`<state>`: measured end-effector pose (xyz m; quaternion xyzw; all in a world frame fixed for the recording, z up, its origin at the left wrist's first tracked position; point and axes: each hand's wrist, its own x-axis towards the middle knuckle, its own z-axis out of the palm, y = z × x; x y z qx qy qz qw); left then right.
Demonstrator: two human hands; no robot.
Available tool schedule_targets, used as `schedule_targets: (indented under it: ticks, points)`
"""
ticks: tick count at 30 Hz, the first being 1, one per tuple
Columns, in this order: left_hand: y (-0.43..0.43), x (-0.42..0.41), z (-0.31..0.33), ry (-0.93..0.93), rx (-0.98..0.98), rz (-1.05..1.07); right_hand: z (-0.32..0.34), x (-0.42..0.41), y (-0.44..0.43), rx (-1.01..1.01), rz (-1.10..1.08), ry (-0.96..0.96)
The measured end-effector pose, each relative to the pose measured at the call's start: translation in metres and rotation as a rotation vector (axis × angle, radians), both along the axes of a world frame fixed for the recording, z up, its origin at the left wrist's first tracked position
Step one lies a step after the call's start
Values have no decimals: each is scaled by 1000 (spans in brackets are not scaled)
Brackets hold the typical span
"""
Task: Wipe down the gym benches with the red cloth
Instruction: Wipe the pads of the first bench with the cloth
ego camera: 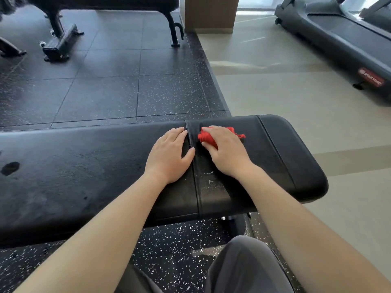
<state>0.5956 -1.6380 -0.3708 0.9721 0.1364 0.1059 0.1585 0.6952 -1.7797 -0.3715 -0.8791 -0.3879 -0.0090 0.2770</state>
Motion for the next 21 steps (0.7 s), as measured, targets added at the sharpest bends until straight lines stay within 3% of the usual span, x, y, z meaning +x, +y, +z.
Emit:
schedule_targets:
  ticks: [7,12,16,21]
  points:
    - [2,1,-1,-16,-9,-1,4,44,46,-52,-69,49]
    - [4,-7,6,-20,-89,-57,4,11,24,-60,4,34]
    - [11,-31,8,41,32,-84,-1,-26,1,-38,76,-24]
    - [4,-43,4,90,64,-5,5,-9,29,-66,58,16]
